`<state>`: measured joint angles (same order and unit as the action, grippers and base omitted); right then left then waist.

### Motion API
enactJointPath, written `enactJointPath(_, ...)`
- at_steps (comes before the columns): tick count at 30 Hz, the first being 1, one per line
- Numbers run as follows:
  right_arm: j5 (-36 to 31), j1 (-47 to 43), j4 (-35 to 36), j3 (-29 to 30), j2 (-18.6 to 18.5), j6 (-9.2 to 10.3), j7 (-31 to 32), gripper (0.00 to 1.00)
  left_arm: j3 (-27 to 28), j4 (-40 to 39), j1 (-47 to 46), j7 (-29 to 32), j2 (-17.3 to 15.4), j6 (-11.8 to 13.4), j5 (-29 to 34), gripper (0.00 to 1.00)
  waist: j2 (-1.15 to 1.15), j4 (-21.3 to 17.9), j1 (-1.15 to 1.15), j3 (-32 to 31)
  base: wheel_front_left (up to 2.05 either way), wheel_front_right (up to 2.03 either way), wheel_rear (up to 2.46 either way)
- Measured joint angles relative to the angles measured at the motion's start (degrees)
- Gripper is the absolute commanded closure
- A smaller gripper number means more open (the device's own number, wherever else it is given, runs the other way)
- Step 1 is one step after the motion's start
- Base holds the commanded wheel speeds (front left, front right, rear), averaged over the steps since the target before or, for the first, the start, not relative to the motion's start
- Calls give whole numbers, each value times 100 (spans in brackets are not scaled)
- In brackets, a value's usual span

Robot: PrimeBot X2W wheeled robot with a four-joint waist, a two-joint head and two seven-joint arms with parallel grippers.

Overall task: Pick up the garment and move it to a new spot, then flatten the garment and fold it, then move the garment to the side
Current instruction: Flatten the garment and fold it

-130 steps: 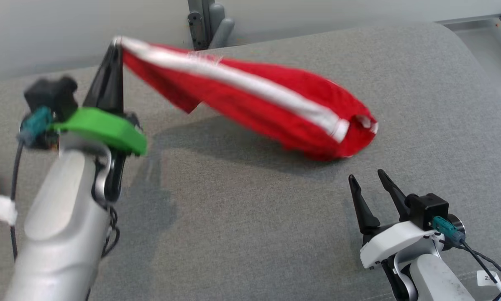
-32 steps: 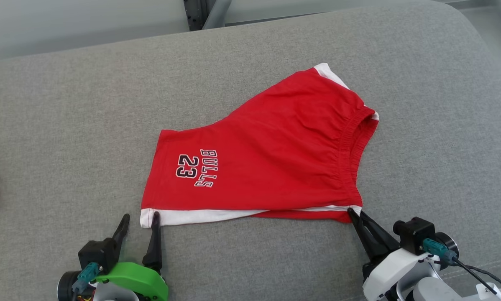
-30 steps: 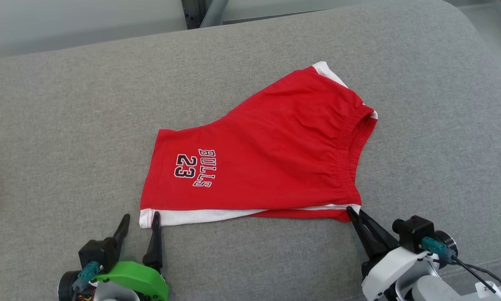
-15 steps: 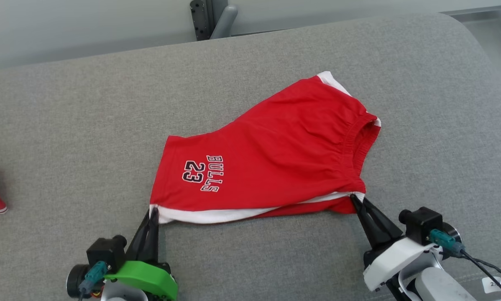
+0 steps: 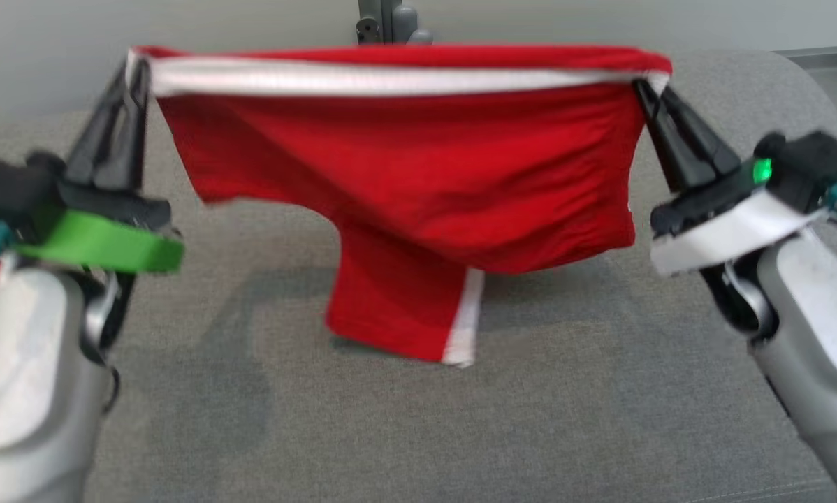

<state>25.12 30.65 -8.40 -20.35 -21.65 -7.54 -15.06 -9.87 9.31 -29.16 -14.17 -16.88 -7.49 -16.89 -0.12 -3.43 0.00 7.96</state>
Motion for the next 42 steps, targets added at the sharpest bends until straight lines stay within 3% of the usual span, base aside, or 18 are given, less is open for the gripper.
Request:
enactJointPath(2, 113, 640, -281, -176, -112, 0, 91, 100, -147, 224, -766, 267, -297, -5, 1, 100, 0, 41, 0, 99, 0, 0, 0)
enactJointPath(6, 209, 2075, -900, -611, -219, 0, 400, 100, -482, 862, -2225, 756, -548, -5, -58, 100, 0, 122, 0, 417, 0, 0, 0)
enactJointPath(11, -104, 3835, -1801, -905, -223, -3, 299, 100, -626, 1659, -3933, 415, -719, 15, 275, 100, 0, 214, 0, 974, 0, 0, 0)
enactJointPath(16, -500, 4715, -2487, -803, -121, -2, 33, 100, -675, 2225, -4745, -1, -516, 110, 450, 100, 0, 373, 0, 1419, 0, 0, 0)
enactJointPath(22, -388, 3774, -2811, -1336, -58, -1, 1, 100, -687, 2807, -3573, -79, -116, 67, 115, 100, 0, 663, 3, 1497, 0, 0, 0)
enactJointPath(33, 514, 430, -2520, -2359, -250, 0, 0, 100, 52, 2727, 197, -86, 924, 19, -391, 100, 0, 757, 0, 771, 0, 0, 0)
enactJointPath(42, 666, -1729, -2218, -2107, -8, 0, -15, 100, 530, 2353, 2437, -87, 1228, 1, -205, 100, 0, 725, 0, -195, 0, 0, 0)
